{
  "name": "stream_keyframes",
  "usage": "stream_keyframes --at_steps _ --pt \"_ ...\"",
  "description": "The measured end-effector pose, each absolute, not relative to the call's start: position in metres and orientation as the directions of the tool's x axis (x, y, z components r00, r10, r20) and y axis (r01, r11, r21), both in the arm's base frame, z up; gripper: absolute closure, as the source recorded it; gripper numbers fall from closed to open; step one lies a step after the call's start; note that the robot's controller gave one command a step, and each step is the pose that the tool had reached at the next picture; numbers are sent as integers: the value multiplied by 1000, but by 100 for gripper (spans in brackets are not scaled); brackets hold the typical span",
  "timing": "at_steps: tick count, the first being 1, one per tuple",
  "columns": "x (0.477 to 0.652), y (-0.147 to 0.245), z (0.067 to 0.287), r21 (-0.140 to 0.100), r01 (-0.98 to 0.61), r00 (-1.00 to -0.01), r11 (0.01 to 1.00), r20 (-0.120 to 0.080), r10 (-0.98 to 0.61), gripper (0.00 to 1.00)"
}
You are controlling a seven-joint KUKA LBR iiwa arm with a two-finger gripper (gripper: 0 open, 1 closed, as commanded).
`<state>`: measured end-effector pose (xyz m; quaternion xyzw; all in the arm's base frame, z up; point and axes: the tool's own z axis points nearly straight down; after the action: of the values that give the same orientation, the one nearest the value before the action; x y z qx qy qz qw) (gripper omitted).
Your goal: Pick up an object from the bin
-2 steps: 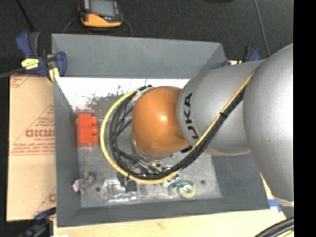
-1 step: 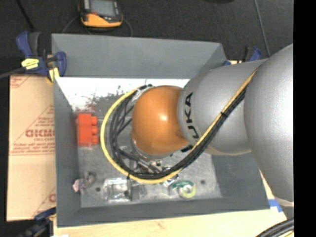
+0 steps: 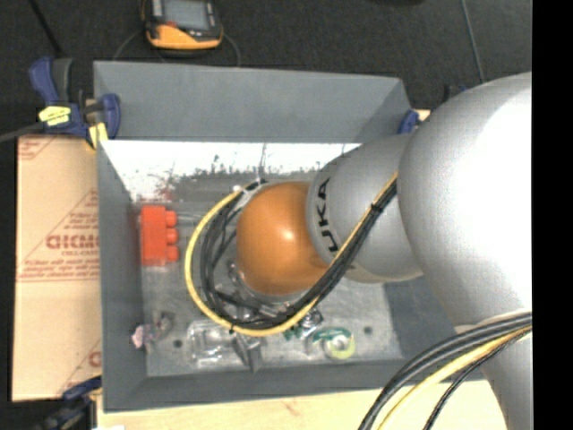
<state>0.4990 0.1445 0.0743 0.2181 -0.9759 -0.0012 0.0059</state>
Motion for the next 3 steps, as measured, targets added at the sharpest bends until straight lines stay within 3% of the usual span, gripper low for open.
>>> stream_keyframes --at_steps 1,2,3 --pt "502 143 77 1 -422 -907 907 1 -422 100" --pt "488 145 78 -5 -397 -918 918 -28 -397 100" --pt "474 156 110 -3 -404 -915 915 -11 -404 100"
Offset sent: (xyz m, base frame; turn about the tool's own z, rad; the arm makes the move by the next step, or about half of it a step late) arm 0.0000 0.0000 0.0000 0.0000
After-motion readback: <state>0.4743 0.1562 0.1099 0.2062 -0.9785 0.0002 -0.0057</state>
